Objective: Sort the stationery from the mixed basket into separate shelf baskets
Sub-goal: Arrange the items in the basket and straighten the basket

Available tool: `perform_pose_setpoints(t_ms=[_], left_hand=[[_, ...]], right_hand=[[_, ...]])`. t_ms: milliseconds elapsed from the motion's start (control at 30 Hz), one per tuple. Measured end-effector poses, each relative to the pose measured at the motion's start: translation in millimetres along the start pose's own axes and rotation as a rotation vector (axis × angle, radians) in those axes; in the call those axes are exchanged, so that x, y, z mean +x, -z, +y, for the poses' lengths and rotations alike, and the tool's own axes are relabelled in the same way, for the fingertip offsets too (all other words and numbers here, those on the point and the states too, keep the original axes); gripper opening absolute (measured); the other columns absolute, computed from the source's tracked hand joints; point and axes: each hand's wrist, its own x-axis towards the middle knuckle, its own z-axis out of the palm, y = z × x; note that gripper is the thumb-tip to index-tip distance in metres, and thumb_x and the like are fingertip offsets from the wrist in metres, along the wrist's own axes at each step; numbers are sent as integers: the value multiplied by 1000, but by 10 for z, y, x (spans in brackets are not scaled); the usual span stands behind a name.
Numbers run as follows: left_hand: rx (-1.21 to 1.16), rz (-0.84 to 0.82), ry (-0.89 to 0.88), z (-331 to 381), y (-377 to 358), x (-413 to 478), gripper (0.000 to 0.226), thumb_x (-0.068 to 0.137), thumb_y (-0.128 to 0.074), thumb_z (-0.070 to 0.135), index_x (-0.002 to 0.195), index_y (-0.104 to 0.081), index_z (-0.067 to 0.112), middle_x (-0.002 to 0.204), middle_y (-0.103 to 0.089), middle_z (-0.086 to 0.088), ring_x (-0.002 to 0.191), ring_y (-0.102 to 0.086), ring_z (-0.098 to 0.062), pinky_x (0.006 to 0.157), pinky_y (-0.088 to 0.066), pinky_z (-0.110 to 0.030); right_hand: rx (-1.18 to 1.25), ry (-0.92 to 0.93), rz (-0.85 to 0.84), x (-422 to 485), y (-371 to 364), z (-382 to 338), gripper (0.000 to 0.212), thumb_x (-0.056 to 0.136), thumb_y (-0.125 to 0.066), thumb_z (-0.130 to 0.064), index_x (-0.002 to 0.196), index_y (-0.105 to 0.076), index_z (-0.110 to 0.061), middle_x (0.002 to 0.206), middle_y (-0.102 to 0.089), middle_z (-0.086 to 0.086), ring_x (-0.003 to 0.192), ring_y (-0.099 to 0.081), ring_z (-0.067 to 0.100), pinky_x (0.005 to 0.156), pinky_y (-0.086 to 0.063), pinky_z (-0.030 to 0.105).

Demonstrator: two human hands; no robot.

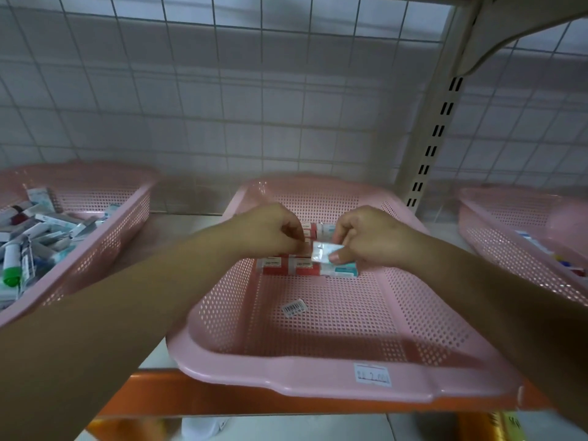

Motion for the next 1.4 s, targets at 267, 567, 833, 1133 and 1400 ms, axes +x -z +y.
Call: perform_pose_setpoints(t_ms=[267,567,833,1133,1400], left_hand=[[535,-106,-12,-2,-140,23,33,88,-59,26,120,-61,24,106,-61,1,97,-56,-16,83,-49,-29],[530,-155,-9,-69,-177,52,19,85,-60,19,102,-68,16,84,-54,4,89,-57,-18,77,-46,-27],[522,-159,-3,-81,-183,50,21,84,-61,19,104,-69,18,97,-63,1,84,-52,-14,77,-46,-27],[526,-168,11,-74,-180,38,25,85,-61,20,109,-67,17,103,-64,-1,90,-56,-16,78,-47,-27],[534,-194,-2,-64,-164,27,27,85,-62,21,110,-67,18,105,-64,-1,95,-59,-18,80,-48,-28]], right_hand=[[-262,-58,-157,31,-130,64,14,79,-72,-14,92,-67,-10,94,-60,-1,89,-53,12,62,-38,17],[-347,-22,-156,10,-158,66,35,76,-76,-22,106,-59,-15,91,-46,-6,88,-45,12,56,-33,15],[-431,70,-205,32,-203,99,29,75,-77,-16,99,-61,-12,72,-44,-13,72,-46,7,53,-33,15],[-611,116,-138,47,-211,114,34,76,-76,-24,105,-61,-16,93,-47,-3,86,-47,13,61,-36,22],[-713,122,-123,2,-186,80,34,79,-72,-29,108,-58,-17,95,-46,-3,83,-44,13,52,-28,19]])
